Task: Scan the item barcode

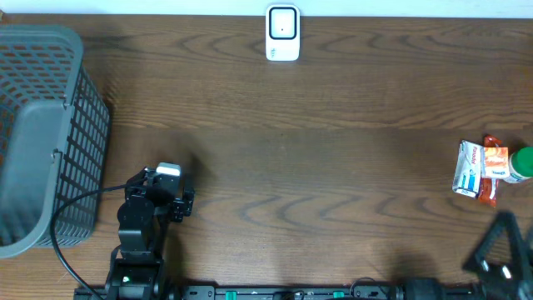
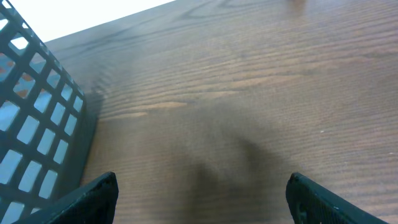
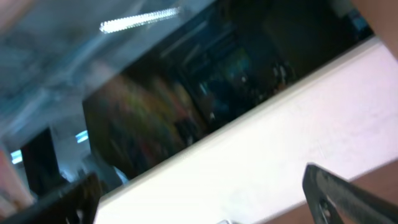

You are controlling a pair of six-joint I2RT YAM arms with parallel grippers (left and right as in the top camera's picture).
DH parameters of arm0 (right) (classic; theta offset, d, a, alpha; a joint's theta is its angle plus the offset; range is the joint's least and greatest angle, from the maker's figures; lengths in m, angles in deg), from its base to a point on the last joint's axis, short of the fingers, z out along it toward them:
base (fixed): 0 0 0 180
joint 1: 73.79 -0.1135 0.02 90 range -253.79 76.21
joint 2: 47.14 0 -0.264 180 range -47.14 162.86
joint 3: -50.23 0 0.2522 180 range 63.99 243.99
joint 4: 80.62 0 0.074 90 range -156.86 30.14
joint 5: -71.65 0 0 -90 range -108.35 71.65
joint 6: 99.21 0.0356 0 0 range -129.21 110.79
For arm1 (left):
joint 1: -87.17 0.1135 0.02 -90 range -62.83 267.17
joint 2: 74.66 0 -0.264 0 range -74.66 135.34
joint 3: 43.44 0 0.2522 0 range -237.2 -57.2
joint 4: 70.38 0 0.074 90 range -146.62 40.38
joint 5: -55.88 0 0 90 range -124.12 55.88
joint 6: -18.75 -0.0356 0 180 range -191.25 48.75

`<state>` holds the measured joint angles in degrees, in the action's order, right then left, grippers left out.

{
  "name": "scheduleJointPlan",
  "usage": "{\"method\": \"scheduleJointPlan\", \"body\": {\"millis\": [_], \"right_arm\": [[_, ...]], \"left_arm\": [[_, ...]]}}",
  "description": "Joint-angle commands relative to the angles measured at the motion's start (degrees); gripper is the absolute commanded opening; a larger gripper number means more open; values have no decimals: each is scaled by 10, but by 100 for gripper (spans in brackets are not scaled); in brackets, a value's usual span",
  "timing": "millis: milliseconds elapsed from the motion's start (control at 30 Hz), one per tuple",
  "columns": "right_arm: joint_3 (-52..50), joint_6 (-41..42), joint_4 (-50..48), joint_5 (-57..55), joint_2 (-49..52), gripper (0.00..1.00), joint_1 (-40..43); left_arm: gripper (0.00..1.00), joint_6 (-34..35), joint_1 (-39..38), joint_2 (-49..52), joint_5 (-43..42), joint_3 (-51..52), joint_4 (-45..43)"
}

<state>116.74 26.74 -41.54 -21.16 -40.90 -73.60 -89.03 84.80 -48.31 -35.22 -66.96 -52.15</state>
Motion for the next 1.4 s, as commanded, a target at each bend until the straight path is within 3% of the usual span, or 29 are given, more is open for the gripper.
{"method": "scheduleJointPlan", "body": {"millis": [0,267,667,967,1100,1300,1367], "right_arm": [[-96,118,-42,-21,-25,99,-7],[-306,326,-102,-91,-59,99,-7],[-488,630,-123,-118,-60,99,-11],[-493,612,-151,-150,-60,99,-24],[-526,628,-251,-152,-60,99,-25],[-524,629,-227,-162,-60,99,-33],[-524,548,-229,-162,-60,99,-33]], "left_arm": [[87,5,-2,-2,5,-1,-2],[87,5,-2,-2,5,-1,-2],[87,5,-2,-2,5,-1,-2],[87,5,-2,-2,5,-1,-2],[87,5,-2,-2,5,-1,-2],[87,5,-2,-2,5,-1,-2],[87,5,-2,-2,5,-1,-2]]}}
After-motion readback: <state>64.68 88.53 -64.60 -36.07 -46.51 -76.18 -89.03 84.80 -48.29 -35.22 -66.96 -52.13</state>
